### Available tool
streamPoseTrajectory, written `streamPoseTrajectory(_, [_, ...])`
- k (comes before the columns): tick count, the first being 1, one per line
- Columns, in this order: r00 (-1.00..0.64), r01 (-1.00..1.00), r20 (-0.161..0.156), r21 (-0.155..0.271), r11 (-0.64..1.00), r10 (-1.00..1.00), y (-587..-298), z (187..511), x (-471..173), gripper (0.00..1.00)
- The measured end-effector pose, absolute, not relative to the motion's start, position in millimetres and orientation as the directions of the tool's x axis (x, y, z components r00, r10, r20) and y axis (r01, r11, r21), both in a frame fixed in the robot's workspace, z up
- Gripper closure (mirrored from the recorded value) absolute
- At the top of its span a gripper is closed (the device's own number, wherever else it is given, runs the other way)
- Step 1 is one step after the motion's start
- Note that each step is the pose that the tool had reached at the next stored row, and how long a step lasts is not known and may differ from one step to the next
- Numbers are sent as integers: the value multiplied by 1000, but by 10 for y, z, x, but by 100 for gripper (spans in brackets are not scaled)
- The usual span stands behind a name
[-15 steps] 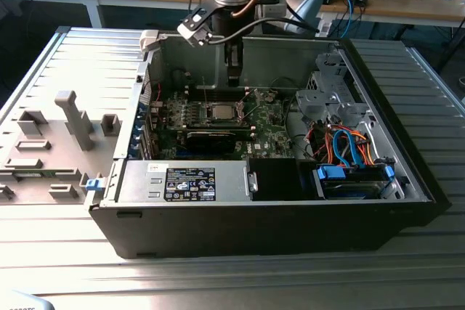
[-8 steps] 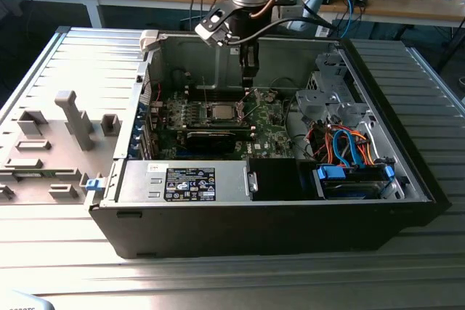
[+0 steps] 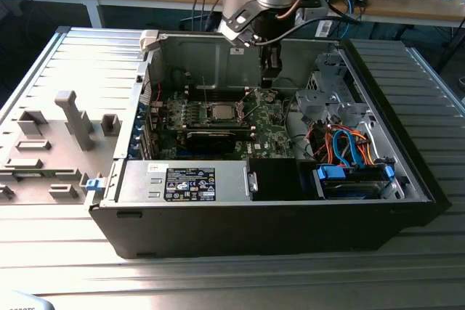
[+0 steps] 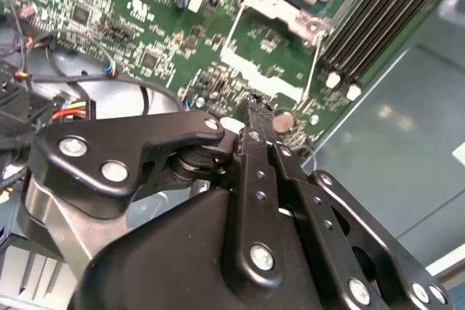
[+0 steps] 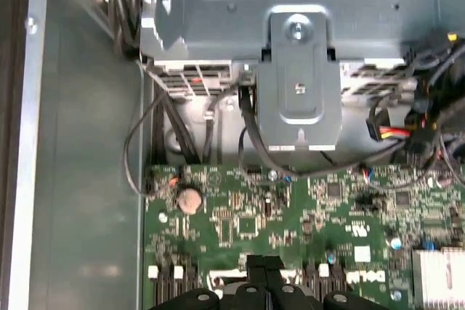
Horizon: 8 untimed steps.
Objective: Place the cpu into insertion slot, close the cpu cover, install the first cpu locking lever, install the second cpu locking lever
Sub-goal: 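Close the cpu cover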
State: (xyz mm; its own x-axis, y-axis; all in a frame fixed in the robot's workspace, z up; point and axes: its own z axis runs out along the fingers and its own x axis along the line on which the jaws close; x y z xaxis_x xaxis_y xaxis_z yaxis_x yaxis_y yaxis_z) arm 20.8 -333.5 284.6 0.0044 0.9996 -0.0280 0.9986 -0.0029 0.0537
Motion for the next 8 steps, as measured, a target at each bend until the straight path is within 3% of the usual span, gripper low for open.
streamPoseTrajectory(8, [4, 999, -28, 48, -3, 1000, -3336, 2702, 290, 89])
